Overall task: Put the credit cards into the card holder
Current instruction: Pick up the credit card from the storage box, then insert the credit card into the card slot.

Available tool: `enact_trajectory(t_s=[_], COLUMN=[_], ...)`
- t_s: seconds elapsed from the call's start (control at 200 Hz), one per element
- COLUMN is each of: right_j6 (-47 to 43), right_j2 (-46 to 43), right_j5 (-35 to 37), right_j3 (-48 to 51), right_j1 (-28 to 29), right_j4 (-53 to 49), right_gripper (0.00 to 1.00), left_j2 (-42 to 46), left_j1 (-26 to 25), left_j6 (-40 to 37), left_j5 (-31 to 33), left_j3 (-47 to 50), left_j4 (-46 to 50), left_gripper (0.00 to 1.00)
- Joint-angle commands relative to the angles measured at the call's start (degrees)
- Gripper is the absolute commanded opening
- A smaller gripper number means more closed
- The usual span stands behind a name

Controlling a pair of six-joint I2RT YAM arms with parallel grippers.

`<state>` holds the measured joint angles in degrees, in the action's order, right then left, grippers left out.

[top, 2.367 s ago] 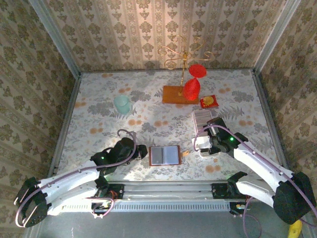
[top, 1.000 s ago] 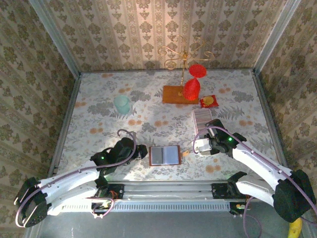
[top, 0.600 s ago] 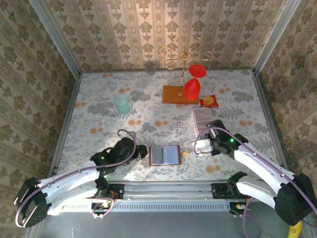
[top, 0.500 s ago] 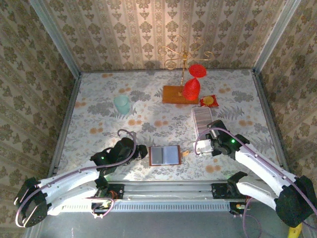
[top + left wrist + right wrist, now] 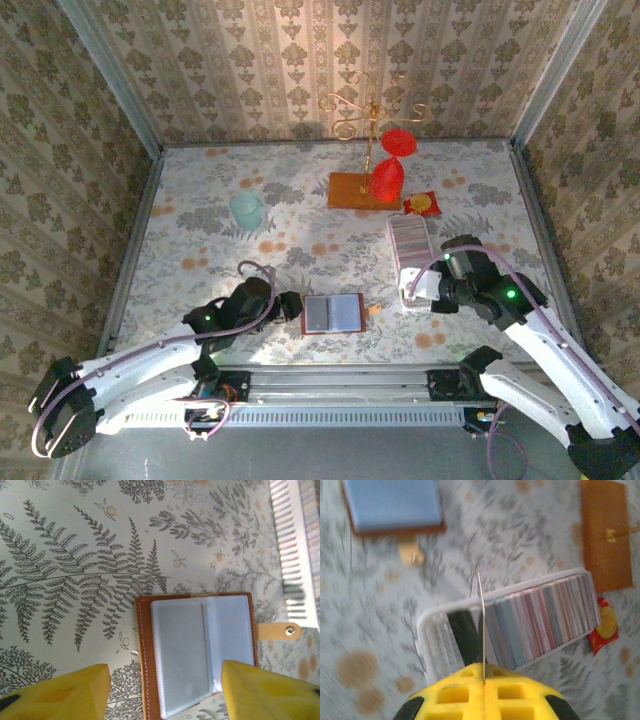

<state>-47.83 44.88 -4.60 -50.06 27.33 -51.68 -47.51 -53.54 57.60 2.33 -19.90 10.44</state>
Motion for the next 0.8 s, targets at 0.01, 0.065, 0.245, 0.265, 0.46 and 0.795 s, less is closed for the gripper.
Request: enact_trajectory(t_s=[0.01,0.065,0.245,0.265,0.46,0.795], right_j6=[38.78,51.65,81.98,84.98,102.65,104.76], right_j2=[2.60,4.34,8.05,7.88,7.34,15.26], right_j5=[-8.32,-9.75,-20.68,-21.41,-21.95,-21.18], right_j3=[-3.76,-3.47,2.98,4.41,16.29,19.38], right_j1=[0.35,0.37,0.59,0.62,0.94,6.15], right_j4=[-0.25,2.40,15.59,17.94,36.34,45.53], right_gripper=[0.00,0.00,0.00,0.00,0.00,0.00], left_j2=[-2.47,-4.18,-11.94,-12.77,-19.51,-25.82], left_j1=[0.16,-0.15,-1.90,-2.00,-3.08,-3.61], left_j6=[-0.60,-1.03,-1.32,-1.26,-0.87,-1.44], left_j5=[-1.76,-2.22,0.12,0.27,-0.03,-1.02], left_j3=[-2.70,-3.57,-9.69,-10.29,-13.89,-17.54], left_j4=[1.75,1.73,8.40,9.03,11.25,14.78], left_gripper=[0.68,0.71,0.79,0.80,0.81,0.79])
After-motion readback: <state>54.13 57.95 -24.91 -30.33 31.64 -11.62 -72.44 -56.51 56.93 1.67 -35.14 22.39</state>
